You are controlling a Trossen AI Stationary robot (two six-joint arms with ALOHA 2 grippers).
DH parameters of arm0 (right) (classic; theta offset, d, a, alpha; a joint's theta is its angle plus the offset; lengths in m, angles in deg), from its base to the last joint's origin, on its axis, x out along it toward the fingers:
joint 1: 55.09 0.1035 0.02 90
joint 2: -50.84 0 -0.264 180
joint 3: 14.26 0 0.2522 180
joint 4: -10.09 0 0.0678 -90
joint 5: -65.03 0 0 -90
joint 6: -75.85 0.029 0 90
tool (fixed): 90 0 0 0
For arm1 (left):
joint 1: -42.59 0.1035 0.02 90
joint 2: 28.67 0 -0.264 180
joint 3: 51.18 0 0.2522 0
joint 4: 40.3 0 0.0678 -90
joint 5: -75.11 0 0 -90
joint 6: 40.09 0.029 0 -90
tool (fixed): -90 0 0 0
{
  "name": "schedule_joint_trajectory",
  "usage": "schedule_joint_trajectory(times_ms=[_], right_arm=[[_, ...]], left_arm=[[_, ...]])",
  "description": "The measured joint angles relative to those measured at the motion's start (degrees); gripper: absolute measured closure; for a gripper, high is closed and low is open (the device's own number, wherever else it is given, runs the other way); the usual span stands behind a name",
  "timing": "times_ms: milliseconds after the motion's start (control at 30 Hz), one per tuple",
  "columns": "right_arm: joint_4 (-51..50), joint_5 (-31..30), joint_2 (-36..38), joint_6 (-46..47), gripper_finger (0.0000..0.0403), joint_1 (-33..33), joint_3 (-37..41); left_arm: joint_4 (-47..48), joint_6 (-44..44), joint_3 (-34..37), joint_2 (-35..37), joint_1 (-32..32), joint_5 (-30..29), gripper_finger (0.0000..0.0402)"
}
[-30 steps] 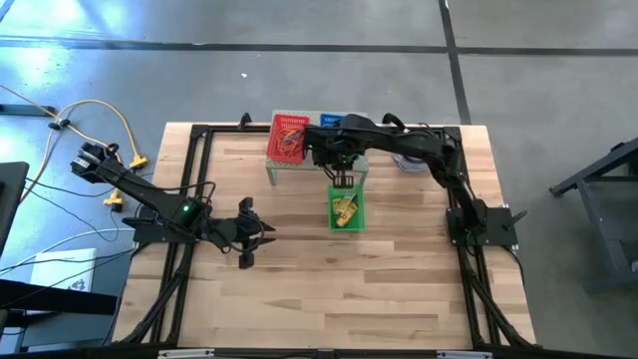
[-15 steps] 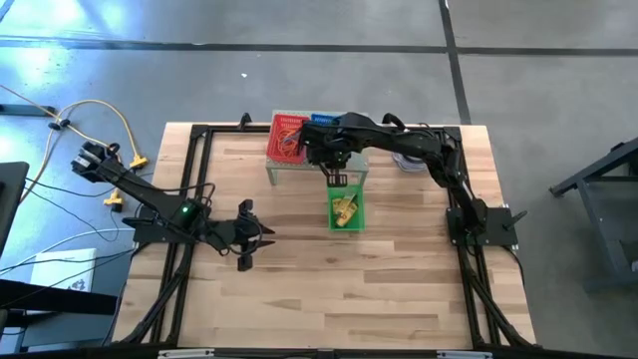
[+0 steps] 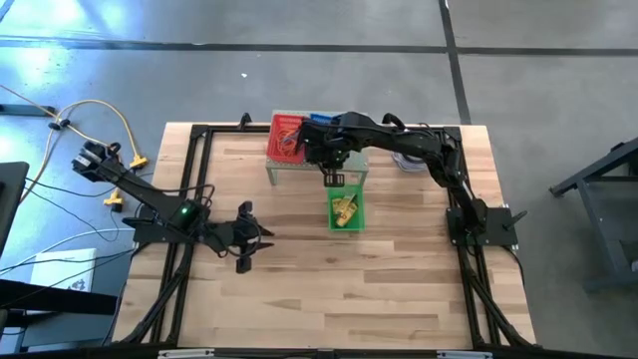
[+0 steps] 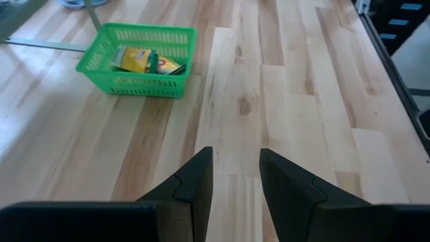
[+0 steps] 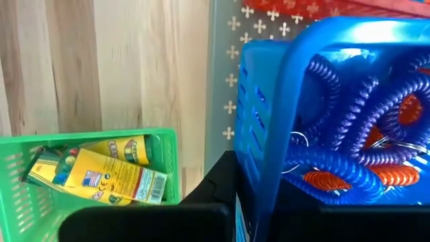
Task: Pick & Place Office Desk Supplies
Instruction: Put the blue bin on the shelf, then put the green bin on the shelf
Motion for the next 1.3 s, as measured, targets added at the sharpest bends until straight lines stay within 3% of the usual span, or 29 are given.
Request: schedule_joint_trajectory(times_ms=[500,867,967,1167,1300], right_arm=[[0.80,-0.22,0.00,0.39,0.0393,-0.31,0.03],[2.73,-2.06,0.00,1.86,0.0287,0.05,0.04],[3.26,-4.69,0.06,1.45,0.0265,0.93,0.04],[3.20,-16.35,2.48,-2.21,0.0242,4.80,0.07],[3.12,-17.29,5.37,-4.54,0.0241,8.71,0.07]], left_arm=[[0.08,0.04,0.00,0.00,-4.10,-0.46,0.0283],[1.21,1.16,0.00,0.00,-4.24,-1.40,0.0283],[1.25,1.16,0.00,0.00,-4.24,-1.53,0.0283],[1.27,1.16,0.00,0.00,-4.24,-1.53,0.0283],[1.29,1.16,0.00,-0.10,-4.24,-1.53,0.0283]])
